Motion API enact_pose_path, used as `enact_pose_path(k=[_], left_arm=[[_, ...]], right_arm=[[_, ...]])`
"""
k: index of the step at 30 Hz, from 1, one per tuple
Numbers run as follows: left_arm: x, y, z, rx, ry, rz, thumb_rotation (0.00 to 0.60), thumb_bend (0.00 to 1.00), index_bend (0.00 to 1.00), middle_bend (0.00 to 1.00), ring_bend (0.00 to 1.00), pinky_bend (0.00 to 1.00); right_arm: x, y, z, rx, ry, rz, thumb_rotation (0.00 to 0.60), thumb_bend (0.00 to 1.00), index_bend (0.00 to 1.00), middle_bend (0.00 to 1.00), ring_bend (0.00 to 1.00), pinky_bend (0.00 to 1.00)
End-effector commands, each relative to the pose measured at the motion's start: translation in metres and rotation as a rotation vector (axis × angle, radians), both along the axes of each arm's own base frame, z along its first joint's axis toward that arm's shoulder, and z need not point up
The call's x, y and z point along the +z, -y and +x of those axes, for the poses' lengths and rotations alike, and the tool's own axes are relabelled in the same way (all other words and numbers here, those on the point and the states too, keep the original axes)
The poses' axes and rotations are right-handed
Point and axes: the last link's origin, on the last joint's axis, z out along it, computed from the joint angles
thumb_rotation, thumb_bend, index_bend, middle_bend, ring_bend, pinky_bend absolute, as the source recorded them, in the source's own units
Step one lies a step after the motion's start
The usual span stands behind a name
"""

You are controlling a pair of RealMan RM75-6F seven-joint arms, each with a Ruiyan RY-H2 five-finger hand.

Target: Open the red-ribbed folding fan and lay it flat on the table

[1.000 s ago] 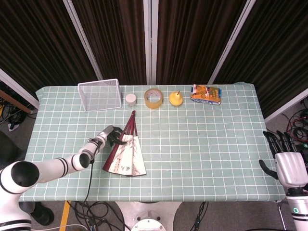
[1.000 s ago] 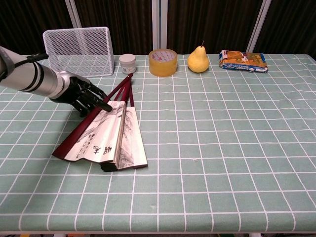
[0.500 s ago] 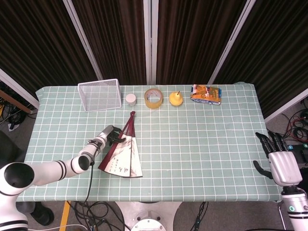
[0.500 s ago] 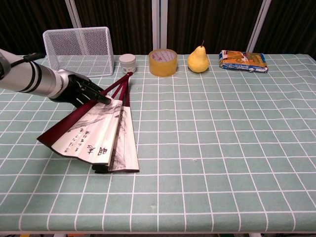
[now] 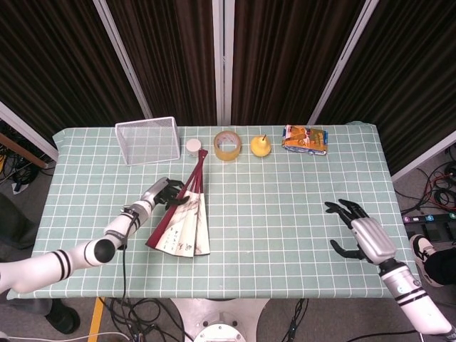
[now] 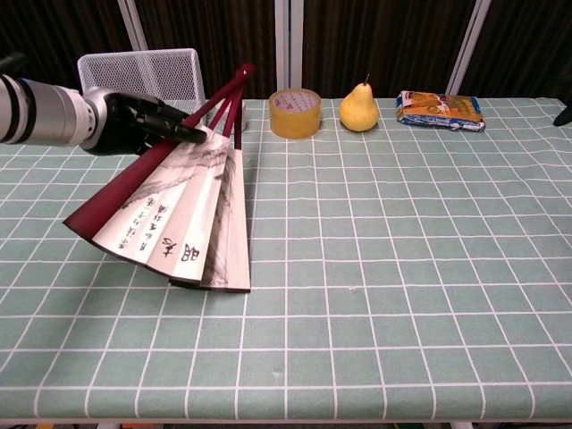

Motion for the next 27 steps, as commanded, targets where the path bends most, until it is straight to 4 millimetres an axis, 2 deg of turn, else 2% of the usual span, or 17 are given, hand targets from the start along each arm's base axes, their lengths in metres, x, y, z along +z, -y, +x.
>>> enact_pose_path(k=[1, 5, 13, 19, 27], left_arm=[[0.023, 0.006, 0.009, -0.024, 0.105, 0.037, 0.6, 0.47, 0.66, 0.77, 0.75, 0.81], [0.038, 0.013, 0.02, -0.067, 0.165, 0.061, 0.6, 0.47, 0.66, 0.77, 0.75, 0.81], [0.061, 0.023, 0.039, -0.118, 0.272, 0.063, 0.6, 0.47, 0.66, 0.77, 0.75, 0.81], [0.071, 0.03, 0.049, -0.168, 0.308, 0.069, 0.6, 0.47, 0.66, 0.77, 0.75, 0.81], [0.077, 0.036, 0.064, -0.228, 0.353, 0.075, 0.6, 0.47, 0.66, 0.77, 0.75, 0.81]], right_arm=[[-0.019, 0.021, 0.027, -0.068, 0.207, 0.138, 0.6, 0.3, 0.12, 0.25, 0.05, 0.11], [-0.034, 0.04, 0.046, -0.117, 0.335, 0.221, 0.6, 0.28, 0.14, 0.26, 0.06, 0.13], [-0.058, 0.074, 0.08, -0.184, 0.491, 0.266, 0.6, 0.21, 0.14, 0.26, 0.06, 0.14], [-0.075, 0.09, 0.101, -0.185, 0.505, 0.289, 0.6, 0.21, 0.14, 0.24, 0.06, 0.14], [-0.11, 0.105, 0.136, -0.17, 0.471, 0.375, 0.6, 0.17, 0.15, 0.22, 0.06, 0.14]])
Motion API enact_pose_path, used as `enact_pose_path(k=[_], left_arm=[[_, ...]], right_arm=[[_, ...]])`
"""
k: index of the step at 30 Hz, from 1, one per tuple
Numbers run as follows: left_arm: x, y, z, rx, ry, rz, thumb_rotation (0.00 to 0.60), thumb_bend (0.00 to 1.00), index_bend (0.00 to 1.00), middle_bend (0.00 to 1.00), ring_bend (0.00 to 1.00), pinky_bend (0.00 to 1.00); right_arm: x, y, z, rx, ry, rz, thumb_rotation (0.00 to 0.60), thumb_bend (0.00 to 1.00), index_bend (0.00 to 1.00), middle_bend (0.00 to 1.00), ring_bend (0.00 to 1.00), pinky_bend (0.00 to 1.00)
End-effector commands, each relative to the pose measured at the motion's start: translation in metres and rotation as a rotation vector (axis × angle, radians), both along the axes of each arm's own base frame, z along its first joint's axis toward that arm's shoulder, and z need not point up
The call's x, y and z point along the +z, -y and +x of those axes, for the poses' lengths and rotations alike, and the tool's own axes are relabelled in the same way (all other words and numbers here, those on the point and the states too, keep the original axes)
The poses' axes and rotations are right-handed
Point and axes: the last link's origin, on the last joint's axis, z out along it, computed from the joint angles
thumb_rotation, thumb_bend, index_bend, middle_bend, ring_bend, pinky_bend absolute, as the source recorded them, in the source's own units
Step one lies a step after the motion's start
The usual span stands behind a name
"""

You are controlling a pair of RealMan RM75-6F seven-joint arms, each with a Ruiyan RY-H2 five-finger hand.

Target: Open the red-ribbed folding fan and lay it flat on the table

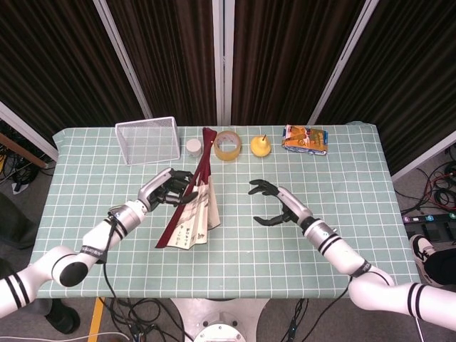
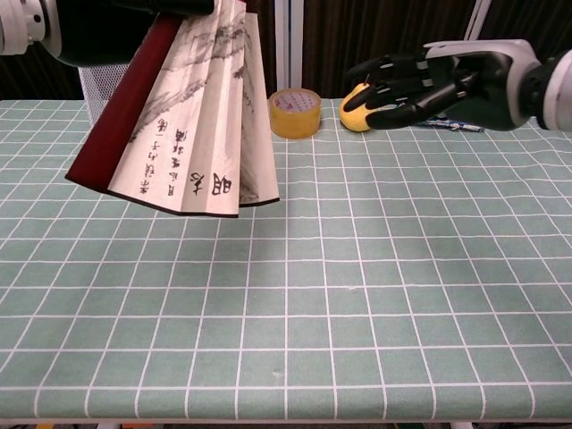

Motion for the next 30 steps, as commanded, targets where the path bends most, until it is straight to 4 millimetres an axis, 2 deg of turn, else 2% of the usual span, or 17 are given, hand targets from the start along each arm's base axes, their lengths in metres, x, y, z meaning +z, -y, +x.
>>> enact_pose_path(k=[1, 12, 16, 22, 26, 30], left_arm=[[0.003, 0.004, 0.006, -0.027, 0.017, 0.008, 0.6, 0.47, 0.66, 0.77, 0.75, 0.81], [-0.002, 0.01, 0.016, -0.081, 0.044, -0.015, 0.6, 0.47, 0.66, 0.77, 0.75, 0.81], [-0.002, 0.009, 0.018, -0.094, 0.047, -0.015, 0.6, 0.47, 0.66, 0.77, 0.75, 0.81], [-0.002, 0.009, 0.016, -0.101, 0.046, -0.013, 0.6, 0.47, 0.66, 0.77, 0.75, 0.81], [-0.002, 0.008, 0.01, -0.103, 0.029, -0.005, 0.6, 0.47, 0.66, 0.77, 0.75, 0.81], [-0.002, 0.007, 0.003, -0.102, 0.004, -0.004, 0.6, 0.47, 0.66, 0.77, 0.75, 0.81]], right_arm=[[-0.017, 0.006, 0.015, 0.019, -0.008, 0.025, 0.6, 0.17, 0.15, 0.22, 0.06, 0.14], [-0.047, 0.005, 0.056, 0.05, 0.028, 0.12, 0.6, 0.17, 0.15, 0.22, 0.06, 0.14], [-0.054, 0.004, 0.067, 0.069, 0.033, 0.127, 0.6, 0.2, 0.17, 0.26, 0.07, 0.14], [-0.058, 0.006, 0.075, 0.068, 0.047, 0.1, 0.6, 0.33, 0.39, 0.43, 0.19, 0.14], [-0.055, 0.008, 0.073, 0.056, 0.04, 0.068, 0.6, 0.38, 0.48, 0.49, 0.27, 0.15], [-0.05, 0.012, 0.066, 0.044, 0.023, 0.02, 0.6, 0.43, 0.6, 0.57, 0.34, 0.17]])
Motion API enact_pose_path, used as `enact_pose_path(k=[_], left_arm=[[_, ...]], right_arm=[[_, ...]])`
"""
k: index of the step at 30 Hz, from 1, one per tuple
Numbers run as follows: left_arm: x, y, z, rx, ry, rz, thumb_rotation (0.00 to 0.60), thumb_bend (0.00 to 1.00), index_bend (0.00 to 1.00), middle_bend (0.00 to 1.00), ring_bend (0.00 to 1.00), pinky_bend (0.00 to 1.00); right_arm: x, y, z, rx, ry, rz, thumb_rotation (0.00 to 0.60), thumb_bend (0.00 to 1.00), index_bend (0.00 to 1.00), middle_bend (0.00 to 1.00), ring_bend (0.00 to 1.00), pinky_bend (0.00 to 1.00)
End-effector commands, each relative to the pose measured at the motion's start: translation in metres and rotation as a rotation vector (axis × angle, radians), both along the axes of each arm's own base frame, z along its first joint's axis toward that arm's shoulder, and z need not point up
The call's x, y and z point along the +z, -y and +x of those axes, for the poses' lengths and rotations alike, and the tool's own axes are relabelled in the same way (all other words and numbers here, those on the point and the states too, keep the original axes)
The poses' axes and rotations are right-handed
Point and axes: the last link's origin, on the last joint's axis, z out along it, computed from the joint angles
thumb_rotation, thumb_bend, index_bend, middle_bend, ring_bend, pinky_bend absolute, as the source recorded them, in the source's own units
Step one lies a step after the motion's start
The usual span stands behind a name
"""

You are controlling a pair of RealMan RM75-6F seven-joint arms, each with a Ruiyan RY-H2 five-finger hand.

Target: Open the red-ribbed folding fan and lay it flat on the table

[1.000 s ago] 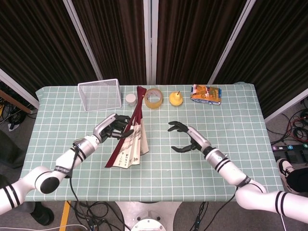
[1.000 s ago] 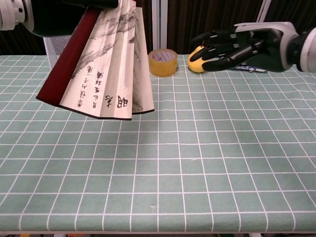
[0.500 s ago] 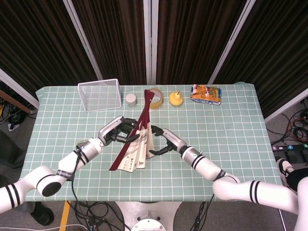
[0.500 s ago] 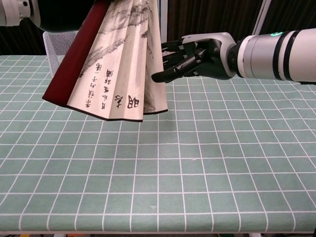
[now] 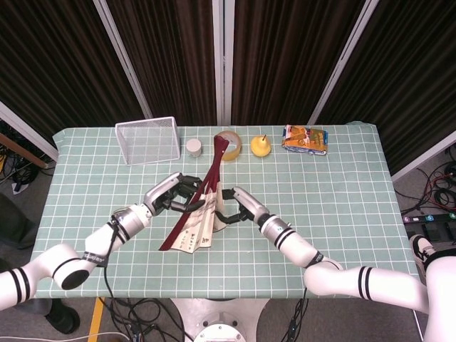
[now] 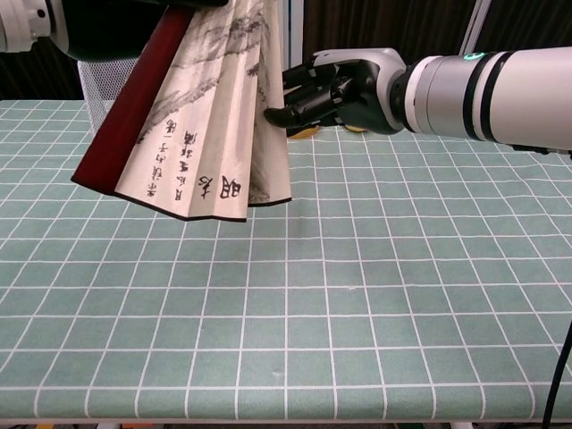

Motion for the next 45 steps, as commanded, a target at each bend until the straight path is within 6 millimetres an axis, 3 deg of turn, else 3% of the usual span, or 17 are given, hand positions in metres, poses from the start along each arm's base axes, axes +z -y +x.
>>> enact_pose_path(k=[1, 5, 11, 17, 31, 45], left_arm=[[0.001, -0.002, -0.006, -0.002, -0.026, 0.006, 0.6, 0.47, 0.66, 0.77, 0.75, 0.81], [-0.001, -0.003, -0.012, 0.009, -0.048, 0.004, 0.6, 0.47, 0.66, 0.77, 0.75, 0.81], [-0.003, -0.008, -0.018, 0.022, -0.086, 0.012, 0.6, 0.47, 0.66, 0.77, 0.75, 0.81], [-0.001, -0.012, -0.026, 0.038, -0.144, 0.029, 0.6, 0.47, 0.66, 0.77, 0.75, 0.81], [0.004, -0.02, -0.048, -0.072, -0.477, 0.1, 0.6, 0.47, 0.66, 0.77, 0.75, 0.81], [0.024, -0.031, -0.06, -0.153, -0.83, 0.264, 0.6, 0.47, 0.66, 0.78, 0.81, 0.82]], right_arm=[[0.005, 0.003, -0.006, -0.01, -0.019, -0.037, 0.6, 0.43, 0.63, 0.57, 0.35, 0.17], [0.01, 0.005, -0.009, 0.003, -0.045, -0.084, 0.6, 0.53, 0.76, 0.61, 0.42, 0.22], [0.014, 0.005, -0.01, 0.022, -0.07, -0.135, 0.6, 0.6, 0.89, 0.7, 0.51, 0.26], [0.017, 0.007, -0.016, 0.042, -0.134, -0.184, 0.6, 0.62, 0.99, 0.76, 0.57, 0.27], [0.03, 0.009, -0.032, 0.206, -0.392, -0.338, 0.6, 0.63, 1.0, 0.79, 0.57, 0.27], [0.064, 0.012, -0.034, 0.333, -0.585, -0.47, 0.6, 0.63, 1.0, 0.8, 0.57, 0.27]])
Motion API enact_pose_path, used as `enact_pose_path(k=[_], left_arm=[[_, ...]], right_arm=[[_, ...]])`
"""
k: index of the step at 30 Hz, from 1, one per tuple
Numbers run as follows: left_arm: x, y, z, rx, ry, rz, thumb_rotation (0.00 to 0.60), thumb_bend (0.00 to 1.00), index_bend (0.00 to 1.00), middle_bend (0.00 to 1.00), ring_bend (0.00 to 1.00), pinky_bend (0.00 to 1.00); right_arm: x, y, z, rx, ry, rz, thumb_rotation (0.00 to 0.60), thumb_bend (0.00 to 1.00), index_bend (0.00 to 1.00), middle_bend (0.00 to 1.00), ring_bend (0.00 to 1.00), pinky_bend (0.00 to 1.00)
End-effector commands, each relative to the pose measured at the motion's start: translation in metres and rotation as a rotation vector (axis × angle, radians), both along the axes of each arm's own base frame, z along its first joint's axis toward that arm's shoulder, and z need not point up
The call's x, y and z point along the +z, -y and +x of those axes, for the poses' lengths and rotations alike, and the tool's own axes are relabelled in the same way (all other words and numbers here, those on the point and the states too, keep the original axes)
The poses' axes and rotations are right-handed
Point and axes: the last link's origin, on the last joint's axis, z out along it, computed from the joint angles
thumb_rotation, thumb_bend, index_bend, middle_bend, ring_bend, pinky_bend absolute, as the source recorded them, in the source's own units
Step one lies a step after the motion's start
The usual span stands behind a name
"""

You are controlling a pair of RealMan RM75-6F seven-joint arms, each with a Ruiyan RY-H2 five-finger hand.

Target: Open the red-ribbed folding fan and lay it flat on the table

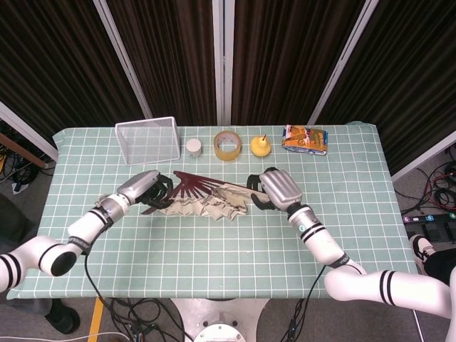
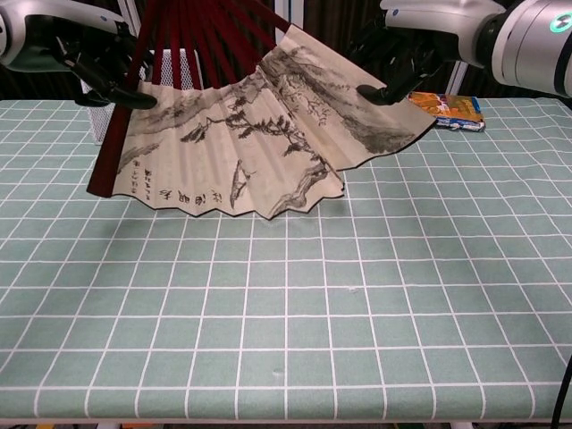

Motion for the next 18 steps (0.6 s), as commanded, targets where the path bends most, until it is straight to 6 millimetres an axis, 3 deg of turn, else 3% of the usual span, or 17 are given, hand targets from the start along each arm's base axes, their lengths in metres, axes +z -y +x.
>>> enact_pose_path(k=[1, 18], left_arm=[[0.01, -0.001, -0.002, 0.0, -0.087, 0.055, 0.6, 0.47, 0.66, 0.79, 0.82, 0.82], [0.043, -0.008, 0.001, -0.024, -0.302, 0.203, 0.6, 0.48, 0.66, 0.8, 0.84, 0.83]], right_arm=[[0.007, 0.0, 0.0, 0.019, -0.014, -0.026, 0.6, 0.63, 1.0, 0.8, 0.57, 0.27], [0.042, -0.011, 0.012, 0.24, -0.248, -0.254, 0.6, 0.63, 1.0, 0.79, 0.57, 0.27]])
